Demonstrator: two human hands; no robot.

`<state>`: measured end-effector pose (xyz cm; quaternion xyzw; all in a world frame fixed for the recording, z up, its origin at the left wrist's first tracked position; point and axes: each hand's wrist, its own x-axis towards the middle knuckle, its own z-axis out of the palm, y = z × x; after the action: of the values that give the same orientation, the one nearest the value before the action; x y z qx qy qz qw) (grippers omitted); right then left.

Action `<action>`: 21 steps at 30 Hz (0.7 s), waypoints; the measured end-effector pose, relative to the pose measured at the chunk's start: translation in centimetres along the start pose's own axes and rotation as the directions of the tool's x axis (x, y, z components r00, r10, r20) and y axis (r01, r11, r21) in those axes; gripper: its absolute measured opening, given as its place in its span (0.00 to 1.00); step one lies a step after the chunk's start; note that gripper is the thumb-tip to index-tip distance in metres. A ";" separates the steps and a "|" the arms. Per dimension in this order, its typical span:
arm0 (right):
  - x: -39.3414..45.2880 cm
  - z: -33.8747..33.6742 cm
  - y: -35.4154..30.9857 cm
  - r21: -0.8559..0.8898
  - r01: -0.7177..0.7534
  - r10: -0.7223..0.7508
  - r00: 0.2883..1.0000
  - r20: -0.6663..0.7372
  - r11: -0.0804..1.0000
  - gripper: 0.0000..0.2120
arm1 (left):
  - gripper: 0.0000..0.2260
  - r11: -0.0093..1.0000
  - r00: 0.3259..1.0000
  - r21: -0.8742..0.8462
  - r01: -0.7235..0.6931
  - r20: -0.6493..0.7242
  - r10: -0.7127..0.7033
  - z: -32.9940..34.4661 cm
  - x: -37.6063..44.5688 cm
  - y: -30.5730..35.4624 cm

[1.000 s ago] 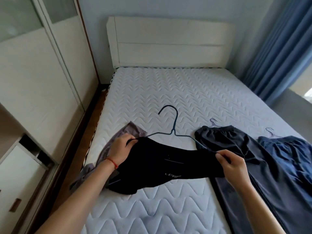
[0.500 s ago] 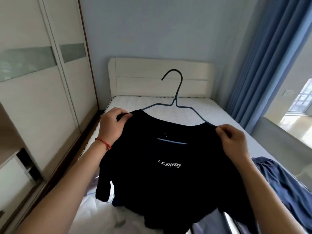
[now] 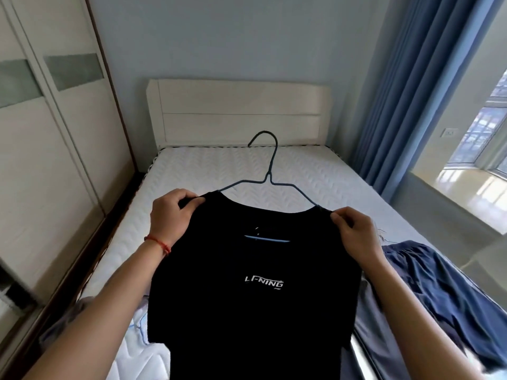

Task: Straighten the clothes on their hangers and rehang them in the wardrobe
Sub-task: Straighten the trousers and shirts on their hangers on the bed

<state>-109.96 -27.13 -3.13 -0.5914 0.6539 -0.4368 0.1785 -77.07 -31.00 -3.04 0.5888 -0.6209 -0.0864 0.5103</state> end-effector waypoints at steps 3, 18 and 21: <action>4.3 3.7 1.4 -0.038 -0.033 0.035 0.998 0.049 0.999 0.07 | 0.07 0.997 0.995 0.020 0.079 0.053 -0.080 2.9 2.7 -3.8; 25.5 28.3 18.5 -0.229 -0.206 0.263 0.930 0.256 0.951 0.10 | 0.09 0.914 0.888 0.232 0.332 0.249 -0.386 25.5 14.8 -27.6; 27.8 32.6 22.8 -0.243 -0.228 0.286 0.928 0.238 0.943 0.11 | 0.09 0.906 0.890 0.242 0.346 0.222 -0.399 30.1 15.1 -32.2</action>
<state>-106.14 -66.61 -31.16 -0.5698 0.7382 -0.2530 0.2578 -75.29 -67.61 -31.78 0.7277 -0.5639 -0.1998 0.3354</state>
